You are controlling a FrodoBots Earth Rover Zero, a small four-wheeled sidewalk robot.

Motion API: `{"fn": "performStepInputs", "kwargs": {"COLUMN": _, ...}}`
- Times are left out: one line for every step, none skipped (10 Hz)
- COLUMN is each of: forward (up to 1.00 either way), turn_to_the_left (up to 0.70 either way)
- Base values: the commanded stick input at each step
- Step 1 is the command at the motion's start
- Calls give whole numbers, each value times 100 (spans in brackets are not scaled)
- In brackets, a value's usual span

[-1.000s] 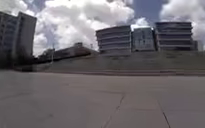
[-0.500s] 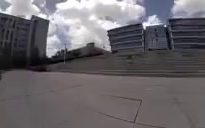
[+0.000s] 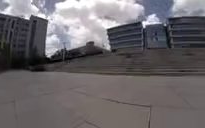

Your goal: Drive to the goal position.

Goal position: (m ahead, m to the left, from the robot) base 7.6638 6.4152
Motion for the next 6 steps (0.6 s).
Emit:
{"fn": "performStepInputs", "kwargs": {"forward": 70, "turn_to_the_left": 0}}
{"fn": "performStepInputs", "kwargs": {"forward": 70, "turn_to_the_left": 0}}
{"fn": "performStepInputs", "kwargs": {"forward": 70, "turn_to_the_left": 0}}
{"fn": "performStepInputs", "kwargs": {"forward": 70, "turn_to_the_left": 0}}
{"fn": "performStepInputs", "kwargs": {"forward": 70, "turn_to_the_left": 0}}
{"fn": "performStepInputs", "kwargs": {"forward": 70, "turn_to_the_left": 2}}
